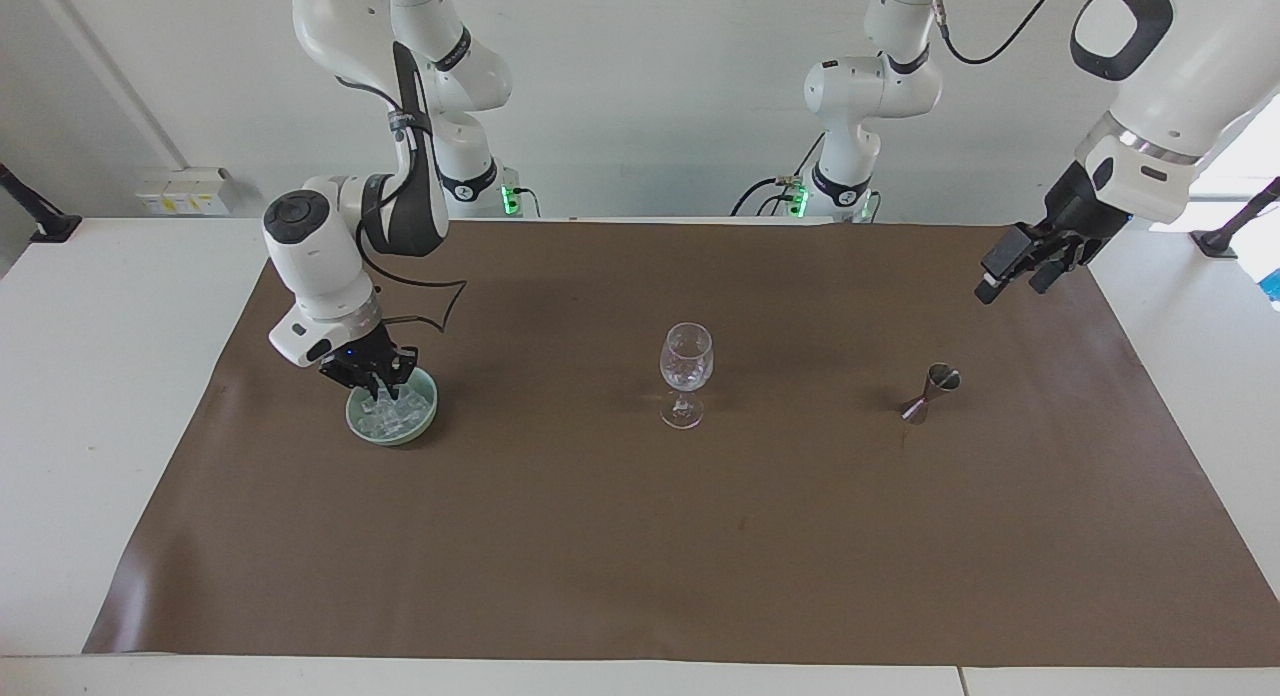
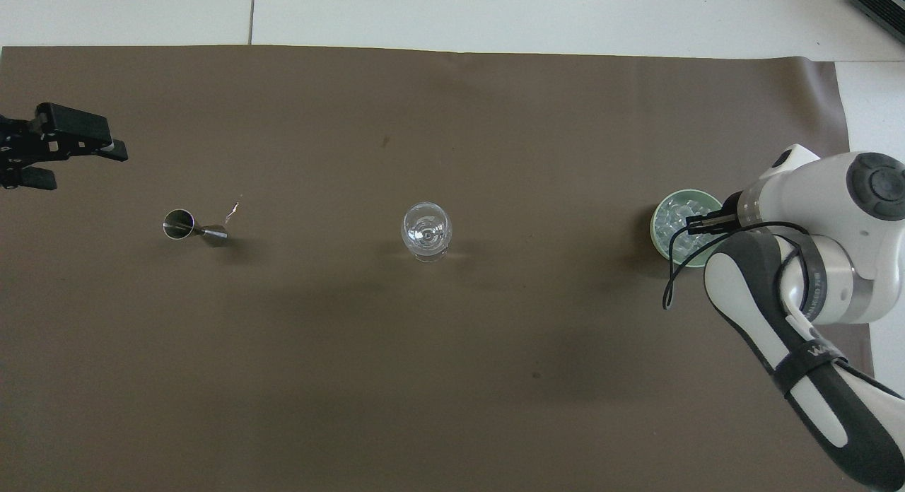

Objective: Pour wine and add ice with both arms

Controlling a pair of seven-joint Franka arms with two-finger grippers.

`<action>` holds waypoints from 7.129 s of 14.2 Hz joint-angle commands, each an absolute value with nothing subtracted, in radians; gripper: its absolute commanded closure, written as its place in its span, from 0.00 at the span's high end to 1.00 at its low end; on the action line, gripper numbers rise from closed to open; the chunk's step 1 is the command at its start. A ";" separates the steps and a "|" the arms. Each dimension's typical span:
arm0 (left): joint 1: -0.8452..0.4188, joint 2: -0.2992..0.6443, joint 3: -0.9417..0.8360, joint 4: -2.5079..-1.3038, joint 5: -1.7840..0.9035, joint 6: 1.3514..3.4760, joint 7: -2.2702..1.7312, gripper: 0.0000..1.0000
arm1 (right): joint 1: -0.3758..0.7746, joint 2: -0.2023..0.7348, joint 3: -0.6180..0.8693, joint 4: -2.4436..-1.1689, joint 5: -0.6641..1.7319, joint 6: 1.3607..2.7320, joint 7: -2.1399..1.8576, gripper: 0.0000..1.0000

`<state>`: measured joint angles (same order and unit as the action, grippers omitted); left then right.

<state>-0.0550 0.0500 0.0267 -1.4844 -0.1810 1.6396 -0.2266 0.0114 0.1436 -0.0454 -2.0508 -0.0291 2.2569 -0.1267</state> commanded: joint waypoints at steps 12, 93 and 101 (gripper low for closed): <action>-0.081 -0.075 0.011 -1.565 -0.037 1.539 -0.089 1.00 | 0.029 0.072 0.011 -1.832 -0.028 2.022 0.116 0.00; -0.078 -0.081 0.021 -1.568 -0.035 1.531 -0.097 1.00 | 0.126 0.080 0.189 -1.715 -0.124 2.100 0.664 1.00; -0.078 -0.081 0.020 -1.568 -0.035 1.531 -0.097 1.00 | 0.094 0.005 0.048 -1.677 -0.025 1.880 0.410 1.00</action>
